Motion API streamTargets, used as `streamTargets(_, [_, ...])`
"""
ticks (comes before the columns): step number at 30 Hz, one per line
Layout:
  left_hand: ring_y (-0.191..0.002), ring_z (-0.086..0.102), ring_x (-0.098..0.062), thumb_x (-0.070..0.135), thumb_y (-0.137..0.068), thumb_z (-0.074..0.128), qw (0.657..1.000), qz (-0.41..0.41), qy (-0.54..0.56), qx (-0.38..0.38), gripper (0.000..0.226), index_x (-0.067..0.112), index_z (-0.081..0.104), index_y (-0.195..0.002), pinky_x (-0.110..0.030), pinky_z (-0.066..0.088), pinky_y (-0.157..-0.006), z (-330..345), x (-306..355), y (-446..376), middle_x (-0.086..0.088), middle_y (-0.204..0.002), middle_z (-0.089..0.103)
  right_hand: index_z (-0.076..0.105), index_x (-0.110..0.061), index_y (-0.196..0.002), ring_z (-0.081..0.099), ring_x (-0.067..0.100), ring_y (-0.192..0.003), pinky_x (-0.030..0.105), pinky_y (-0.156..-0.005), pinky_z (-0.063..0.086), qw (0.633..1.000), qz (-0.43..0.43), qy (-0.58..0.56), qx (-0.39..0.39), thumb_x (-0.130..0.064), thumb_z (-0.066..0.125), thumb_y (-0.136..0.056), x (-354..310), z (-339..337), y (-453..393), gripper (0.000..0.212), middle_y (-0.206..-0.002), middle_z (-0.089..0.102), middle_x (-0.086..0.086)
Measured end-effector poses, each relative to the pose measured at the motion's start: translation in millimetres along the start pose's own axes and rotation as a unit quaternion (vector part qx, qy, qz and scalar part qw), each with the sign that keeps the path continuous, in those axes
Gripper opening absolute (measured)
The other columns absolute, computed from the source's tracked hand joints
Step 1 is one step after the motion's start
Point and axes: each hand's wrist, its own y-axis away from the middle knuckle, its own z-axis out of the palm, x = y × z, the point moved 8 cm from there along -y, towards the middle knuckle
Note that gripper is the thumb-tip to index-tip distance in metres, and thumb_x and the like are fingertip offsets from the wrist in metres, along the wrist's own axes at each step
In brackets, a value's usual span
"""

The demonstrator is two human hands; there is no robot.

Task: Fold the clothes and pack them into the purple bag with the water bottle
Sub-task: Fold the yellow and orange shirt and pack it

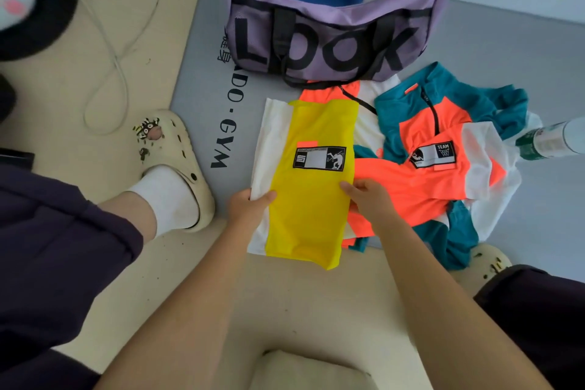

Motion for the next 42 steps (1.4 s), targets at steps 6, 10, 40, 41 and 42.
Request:
streamTargets(6, [-0.081,0.063,-0.022,0.049,-0.082,0.072,0.993,-0.007,-0.121,0.018,0.037,0.015,0.063,-0.094,-0.028,0.046,-0.056,-11.3,-3.9,1.9,0.001,-0.082,0.063,0.067,0.004,-0.104,0.065,0.028,-0.095,0.041,-0.087,0.052,1.000,0.008,0.003,-0.028,-0.027,0.071,-0.088,-0.5,12.6,2.6,0.035,-0.107,0.070,0.017])
streamTargets(10, [-0.099,0.054,-0.026,0.040,-0.077,0.075,0.957,0.087,-0.245,0.126,0.048,0.012,0.054,-0.110,-0.041,0.052,-0.075,-16.6,39.7,10.8,-0.008,-0.109,0.056,0.061,-0.006,-0.090,0.057,0.019,-0.078,0.037,-0.070,0.050,0.999,-0.025,-0.036,0.012,-0.028,0.076,-0.083,-7.6,3.1,3.7,0.027,-0.089,0.065,0.011])
streamTargets(40, [-0.061,0.048,-0.007,0.050,-0.076,0.077,0.769,0.244,-0.512,-0.295,0.038,0.023,0.054,-0.064,-0.027,0.031,-0.052,145.6,174.4,-26.6,0.010,-0.065,0.051,0.062,-0.010,-0.080,0.053,0.022,-0.077,0.037,-0.061,0.038,0.924,-0.165,0.339,0.064,-0.052,0.077,-0.073,-49.0,-138.2,-51.7,0.045,-0.080,0.059,0.004])
streamTargets(41, [-0.061,0.049,-0.009,0.049,-0.076,0.078,0.759,0.234,-0.536,-0.288,0.039,0.021,0.054,-0.063,-0.027,0.031,-0.051,134.6,170.8,-33.5,0.008,-0.065,0.053,0.065,-0.009,-0.084,0.055,0.023,-0.079,0.040,-0.066,0.043,0.924,-0.158,0.341,0.077,-0.054,0.077,-0.072,-47.1,-139.6,-51.1,0.048,-0.083,0.062,0.004])
streamTargets(42, [-0.062,0.049,-0.013,0.048,-0.076,0.078,0.757,0.233,-0.548,-0.270,0.041,0.019,0.053,-0.062,-0.028,0.031,-0.051,124.0,169.9,-40.3,0.006,-0.064,0.052,0.067,-0.010,-0.089,0.056,0.022,-0.083,0.041,-0.072,0.047,0.929,-0.146,0.330,0.080,-0.055,0.077,-0.072,-43.9,-141.9,-50.8,0.049,-0.087,0.064,0.004])
